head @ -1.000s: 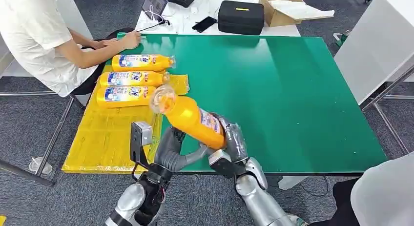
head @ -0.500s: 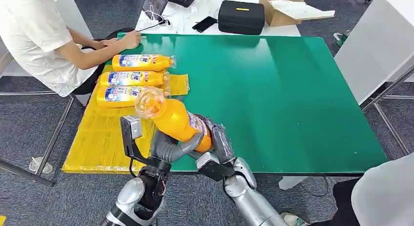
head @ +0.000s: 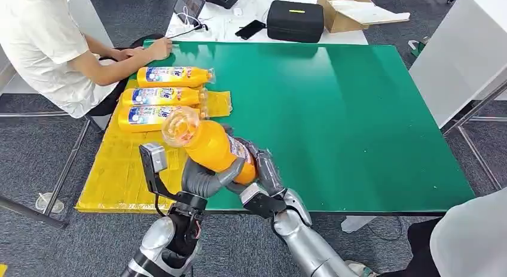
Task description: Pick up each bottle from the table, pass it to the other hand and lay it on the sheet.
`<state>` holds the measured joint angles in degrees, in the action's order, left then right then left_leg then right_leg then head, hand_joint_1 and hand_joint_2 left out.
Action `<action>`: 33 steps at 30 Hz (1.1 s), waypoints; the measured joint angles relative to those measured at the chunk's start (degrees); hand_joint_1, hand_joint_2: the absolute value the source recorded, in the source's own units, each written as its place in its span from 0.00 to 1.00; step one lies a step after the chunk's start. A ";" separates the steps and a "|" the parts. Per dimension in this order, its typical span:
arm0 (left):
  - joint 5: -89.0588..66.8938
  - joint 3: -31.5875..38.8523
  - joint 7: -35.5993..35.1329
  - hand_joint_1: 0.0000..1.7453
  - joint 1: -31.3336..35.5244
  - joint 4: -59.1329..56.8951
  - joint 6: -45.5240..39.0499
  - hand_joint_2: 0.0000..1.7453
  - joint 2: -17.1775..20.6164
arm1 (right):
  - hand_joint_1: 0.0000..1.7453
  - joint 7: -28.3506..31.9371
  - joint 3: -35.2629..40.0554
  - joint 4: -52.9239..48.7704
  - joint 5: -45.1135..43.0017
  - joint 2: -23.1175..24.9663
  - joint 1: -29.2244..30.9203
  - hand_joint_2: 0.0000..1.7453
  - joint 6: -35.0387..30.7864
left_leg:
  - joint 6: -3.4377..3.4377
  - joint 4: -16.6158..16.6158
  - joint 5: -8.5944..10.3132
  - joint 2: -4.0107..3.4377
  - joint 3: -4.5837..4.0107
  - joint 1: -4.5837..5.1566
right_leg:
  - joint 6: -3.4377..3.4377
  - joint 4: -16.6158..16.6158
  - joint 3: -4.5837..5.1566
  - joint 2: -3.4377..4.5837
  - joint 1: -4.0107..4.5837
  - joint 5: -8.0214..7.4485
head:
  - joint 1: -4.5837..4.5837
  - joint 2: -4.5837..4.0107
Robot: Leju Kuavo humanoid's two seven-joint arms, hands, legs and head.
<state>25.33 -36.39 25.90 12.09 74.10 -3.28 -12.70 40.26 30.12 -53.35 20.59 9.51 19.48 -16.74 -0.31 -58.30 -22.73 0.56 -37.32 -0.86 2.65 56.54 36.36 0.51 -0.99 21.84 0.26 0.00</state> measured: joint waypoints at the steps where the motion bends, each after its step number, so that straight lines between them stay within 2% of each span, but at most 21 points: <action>1: 0.00 0.02 0.02 1.00 0.00 0.00 0.00 1.00 0.02 | 1.00 0.02 0.00 0.13 -0.07 0.04 0.02 1.00 0.00 | 0.00 0.00 0.00 0.00 0.00 0.00 | 0.00 0.00 0.00 0.00 0.00 0.00 | 0.00 0.00; 3: 0.02 0.04 0.09 1.00 0.00 0.02 0.00 1.00 0.13 | 1.00 0.04 0.02 0.26 -0.13 0.13 0.03 1.00 0.00 | 0.00 0.00 0.00 0.00 0.00 0.00 | 0.00 0.00 0.01 0.00 0.00 0.00 | 0.00 0.00; 5: 0.02 0.06 0.13 1.00 -0.01 0.02 0.00 1.00 0.15 | 0.85 0.07 0.02 0.37 -0.24 0.20 0.05 1.00 0.02 | 0.00 0.00 0.00 0.00 0.00 0.00 | 0.00 0.00 0.01 0.00 0.00 0.00 | 0.00 0.00; 6: 0.07 0.07 0.17 1.00 -0.01 0.02 0.04 1.00 0.15 | 0.85 0.11 0.02 0.37 -0.37 0.20 0.07 1.00 0.13 | 0.00 0.00 0.00 0.00 0.00 0.00 | 0.00 0.00 0.01 0.00 0.00 0.00 | -0.02 0.02; 7: 0.07 0.07 0.22 1.00 -0.01 0.02 0.07 1.00 0.15 | 0.79 0.11 0.02 0.39 -0.52 0.22 0.09 1.00 0.31 | 0.00 0.00 0.00 0.00 0.00 0.00 | 0.00 0.00 0.01 0.00 0.00 0.00 | 0.00 0.00; 8: 0.07 0.07 0.33 1.00 -0.02 0.02 0.07 1.00 0.17 | 0.46 0.11 0.02 0.44 -0.68 0.28 0.11 1.00 0.59 | 0.00 0.00 0.00 -0.01 0.00 0.00 | 0.00 0.00 0.01 0.00 0.00 0.00 | 0.00 0.00; 9: 0.07 0.09 0.37 1.00 -0.03 0.04 0.07 1.00 0.20 | 0.02 0.11 0.02 0.44 -0.81 0.31 0.11 1.00 0.81 | 0.00 0.00 0.00 -0.01 0.00 0.00 | 0.00 0.00 0.01 0.00 0.00 0.00 | 0.00 0.00; 14: -0.02 0.09 0.63 1.00 -0.10 0.74 0.55 1.00 0.39 | 0.00 -0.20 0.17 0.92 -2.03 0.74 0.04 1.00 3.21 | 0.00 0.00 0.00 0.00 -0.01 0.00 | 0.00 0.00 0.02 0.00 0.00 0.00 | 0.00 0.00; 15: 0.00 0.07 0.68 1.00 -0.09 0.94 0.72 1.00 0.48 | 0.00 -0.37 0.17 1.12 -2.05 0.81 0.04 0.00 3.30 | 0.00 0.00 0.00 0.00 -0.01 0.00 | 0.00 0.00 0.02 0.00 0.00 0.00 | 0.02 0.00; 19: 1.79 0.59 -0.27 1.00 -0.09 2.10 -1.56 1.00 0.44 | 0.00 -0.42 0.22 2.01 -1.42 1.38 -0.49 0.00 -0.14 | 0.00 0.00 0.00 -0.02 -0.01 0.00 | 0.00 0.00 0.04 0.00 0.00 0.00 | -0.02 0.00; 23: -3.44 0.70 -2.14 1.00 0.52 2.25 -9.60 1.00 0.42 | 0.00 -0.33 1.42 2.67 0.29 1.77 -2.16 0.00 -5.97 | 0.01 0.00 -0.01 -0.01 -0.04 0.00 | -0.01 0.00 0.07 0.00 0.00 0.01 | -0.04 0.00; 27: -7.24 0.61 -2.30 1.00 1.17 -0.09 -12.31 1.00 0.48 | 0.00 -0.33 2.14 3.13 0.28 1.64 -3.23 0.00 -8.16 | 0.00 0.00 -0.01 -0.01 -0.07 0.00 | -0.01 0.00 0.09 0.00 0.00 0.01 | -0.04 0.00; 33: -21.38 1.22 1.12 1.00 3.40 -6.41 -23.83 1.00 1.29 | 0.00 -0.28 2.73 3.30 -0.26 1.09 -4.89 0.00 -9.55 | 0.00 0.00 0.01 0.00 -0.08 -0.01 | -0.01 0.00 0.09 0.00 0.01 0.00 | -0.02 0.00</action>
<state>3.95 -35.17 27.02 15.49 67.69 -27.11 -11.41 39.98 32.85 -50.05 20.33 10.60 14.60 -26.29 -0.30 -58.30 -22.72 0.56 -37.40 -0.86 2.64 56.54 36.45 0.51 -0.98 21.85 0.24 0.00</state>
